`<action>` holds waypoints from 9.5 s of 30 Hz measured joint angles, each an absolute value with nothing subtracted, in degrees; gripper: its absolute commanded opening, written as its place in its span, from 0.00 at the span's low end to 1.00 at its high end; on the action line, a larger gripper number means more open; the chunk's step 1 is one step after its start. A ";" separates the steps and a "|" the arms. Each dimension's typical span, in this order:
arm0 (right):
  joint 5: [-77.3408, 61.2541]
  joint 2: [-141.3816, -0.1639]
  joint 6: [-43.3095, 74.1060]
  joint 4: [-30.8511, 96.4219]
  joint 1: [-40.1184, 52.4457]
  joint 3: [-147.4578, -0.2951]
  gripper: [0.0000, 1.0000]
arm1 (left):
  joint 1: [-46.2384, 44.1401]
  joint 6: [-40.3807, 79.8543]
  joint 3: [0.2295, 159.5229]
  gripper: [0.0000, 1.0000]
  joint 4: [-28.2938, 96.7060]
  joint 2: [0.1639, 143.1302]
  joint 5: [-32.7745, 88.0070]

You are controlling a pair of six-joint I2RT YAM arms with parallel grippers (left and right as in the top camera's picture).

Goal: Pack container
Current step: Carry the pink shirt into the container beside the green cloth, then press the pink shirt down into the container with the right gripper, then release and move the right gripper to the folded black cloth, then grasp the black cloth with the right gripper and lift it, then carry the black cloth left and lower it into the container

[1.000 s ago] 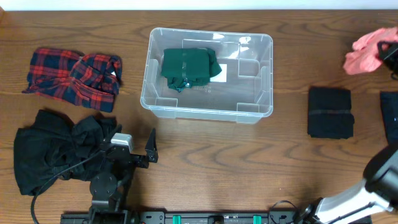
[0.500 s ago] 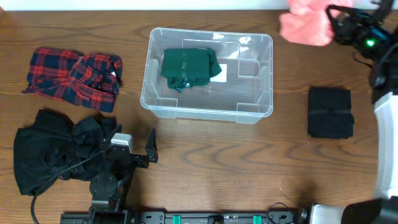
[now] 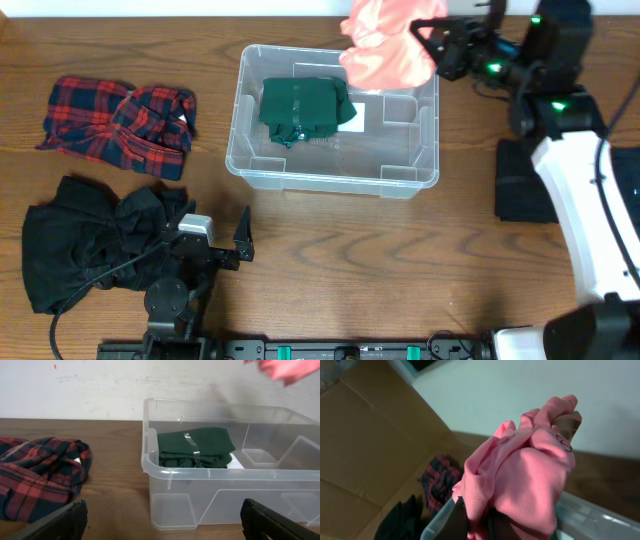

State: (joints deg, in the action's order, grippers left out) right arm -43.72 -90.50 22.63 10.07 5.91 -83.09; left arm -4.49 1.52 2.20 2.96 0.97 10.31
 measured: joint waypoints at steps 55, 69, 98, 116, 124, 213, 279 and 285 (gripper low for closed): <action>-12.86 -99.18 1.65 23.38 15.86 -83.05 0.01 | -4.49 1.52 2.20 0.98 2.94 0.97 10.31; -3.01 -108.92 -0.45 13.45 20.49 -83.07 0.01 | -4.49 1.52 2.20 0.98 2.96 0.97 10.31; -2.52 -119.98 -0.27 14.13 20.49 -83.20 0.01 | -4.49 1.52 2.20 0.98 2.96 0.97 10.31; -2.52 -111.22 0.56 3.66 21.52 -83.66 0.01 | -4.49 1.52 2.20 0.98 2.96 0.97 10.31; -2.57 -116.16 2.09 0.49 21.63 -83.66 0.01 | -4.49 1.52 2.20 0.98 2.96 0.97 10.31; -22.50 -114.76 -18.92 57.30 -38.70 -83.79 0.99 | -4.49 1.52 2.20 0.98 2.96 0.99 10.31; -47.92 -81.84 3.18 49.74 -28.51 -85.41 0.01 | -4.49 1.52 2.20 0.98 2.96 0.99 10.31; -46.57 -76.49 15.75 43.20 -17.10 -85.45 0.01 | -4.49 1.52 2.20 0.98 2.96 0.99 10.31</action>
